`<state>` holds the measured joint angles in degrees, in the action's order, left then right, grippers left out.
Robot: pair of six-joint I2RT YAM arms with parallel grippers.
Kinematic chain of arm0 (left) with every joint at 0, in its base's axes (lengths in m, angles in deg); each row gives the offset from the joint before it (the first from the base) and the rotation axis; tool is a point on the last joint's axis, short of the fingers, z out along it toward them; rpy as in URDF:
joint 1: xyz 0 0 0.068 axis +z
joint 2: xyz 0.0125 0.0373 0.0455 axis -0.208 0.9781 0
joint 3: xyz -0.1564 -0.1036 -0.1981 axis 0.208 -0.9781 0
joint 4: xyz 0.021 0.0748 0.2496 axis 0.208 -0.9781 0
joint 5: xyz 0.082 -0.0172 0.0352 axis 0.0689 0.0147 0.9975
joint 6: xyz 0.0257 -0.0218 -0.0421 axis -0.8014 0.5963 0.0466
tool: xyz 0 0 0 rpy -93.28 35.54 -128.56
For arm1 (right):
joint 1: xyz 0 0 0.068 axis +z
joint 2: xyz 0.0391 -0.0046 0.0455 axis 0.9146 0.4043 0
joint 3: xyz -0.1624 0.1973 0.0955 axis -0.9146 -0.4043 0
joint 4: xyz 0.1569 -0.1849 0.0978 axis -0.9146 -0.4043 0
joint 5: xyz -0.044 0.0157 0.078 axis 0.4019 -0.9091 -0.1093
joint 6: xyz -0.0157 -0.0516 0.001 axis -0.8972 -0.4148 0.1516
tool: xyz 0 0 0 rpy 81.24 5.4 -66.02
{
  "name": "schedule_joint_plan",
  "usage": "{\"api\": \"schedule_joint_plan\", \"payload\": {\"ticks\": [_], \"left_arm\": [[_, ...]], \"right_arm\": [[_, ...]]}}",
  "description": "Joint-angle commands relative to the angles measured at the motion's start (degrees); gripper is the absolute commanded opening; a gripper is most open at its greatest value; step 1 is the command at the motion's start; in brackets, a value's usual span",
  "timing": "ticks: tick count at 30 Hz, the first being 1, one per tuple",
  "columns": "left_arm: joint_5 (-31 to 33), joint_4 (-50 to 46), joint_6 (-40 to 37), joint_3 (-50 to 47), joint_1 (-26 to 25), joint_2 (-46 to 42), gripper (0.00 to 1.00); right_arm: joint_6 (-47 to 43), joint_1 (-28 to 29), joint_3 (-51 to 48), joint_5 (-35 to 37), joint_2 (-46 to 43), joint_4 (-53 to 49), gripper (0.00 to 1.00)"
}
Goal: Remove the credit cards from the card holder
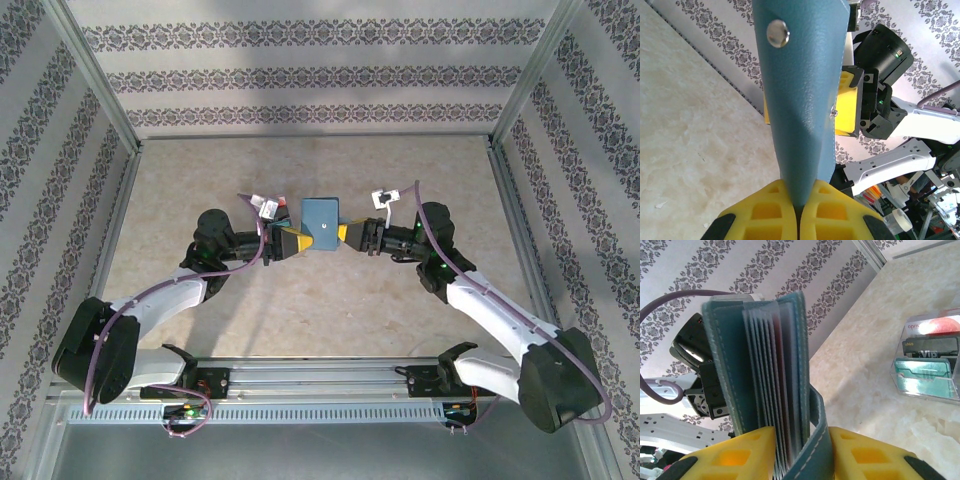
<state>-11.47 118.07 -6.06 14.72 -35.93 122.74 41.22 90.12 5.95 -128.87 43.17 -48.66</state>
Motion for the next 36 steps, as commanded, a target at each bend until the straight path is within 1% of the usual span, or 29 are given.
{"api": "schedule_joint_plan", "payload": {"ticks": [1, 3, 5, 6, 7, 8, 10, 11, 14, 17, 20, 24, 30, 34, 36], "left_arm": [[-2.1, 5.9, 1.1, 0.9, 0.5, 0.7, 0.00], [-1.9, 6.1, 1.3, 0.9, 0.5, 0.9, 0.00], [-1.3, 5.8, 1.4, 0.7, 0.5, 0.9, 0.00], [-0.9, 5.5, 1.3, 0.6, 0.5, 0.9, 0.03], [-0.4, 4.7, 1.1, 0.5, 0.5, 1.0, 0.10], [0.2, 3.7, 0.9, 0.4, 0.5, 1.0, 0.20], [0.9, 2.2, 0.4, 0.4, 0.5, 1.2, 0.39], [1.0, 1.8, 0.3, 0.4, 0.5, 1.4, 0.46], [1.3, 1.7, 0.4, 0.6, 0.5, 1.9, 0.63], [1.3, 1.7, 0.4, 0.8, 0.5, 2.5, 0.78], [1.4, 2.5, 0.7, 1.2, 0.5, 3.1, 0.91], [1.7, 3.5, 0.9, 1.8, 0.4, 4.5, 0.99], [2.0, 5.3, 0.7, 3.6, -0.7, 7.5, 0.99], [1.4, 10.1, 3.1, 4.4, -1.2, 10.3, 1.00], [1.3, 12.0, 4.2, 4.6, -1.2, 11.3, 1.00]], "right_arm": [[0.6, 1.4, 0.8, -1.8, 1.1, 3.9, 0.29], [0.4, 1.9, 1.1, -2.0, 1.5, 3.9, 0.24], [0.4, 2.0, 1.1, -1.8, 1.3, 3.9, 0.15], [0.4, 2.0, 1.0, -1.4, 1.1, 3.8, 0.12], [0.4, 1.9, 0.9, -1.0, 0.9, 3.6, 0.08], [0.4, 1.9, 0.7, -0.7, 0.5, 3.3, 0.04], [0.4, 1.9, 0.6, 0.4, -0.2, 2.3, 0.00], [0.3, 1.9, 0.5, 1.1, -0.5, 1.5, 0.00], [0.2, 1.9, 0.5, 3.3, -1.4, -0.8, 0.00], [-0.3, 2.0, 0.9, 5.0, -2.0, -3.9, 0.00], [-1.1, 2.2, 1.5, 6.7, -2.7, -7.2, 0.00], [-1.8, 2.8, 2.7, 8.8, -3.3, -11.3, 0.00], [-4.0, 5.1, 6.7, 13.1, -3.4, -20.3, 0.00], [-6.7, 7.2, 11.3, 19.2, -2.1, -30.7, 0.00], [-6.6, 7.7, 12.7, 21.3, -1.3, -34.0, 0.00]]}}
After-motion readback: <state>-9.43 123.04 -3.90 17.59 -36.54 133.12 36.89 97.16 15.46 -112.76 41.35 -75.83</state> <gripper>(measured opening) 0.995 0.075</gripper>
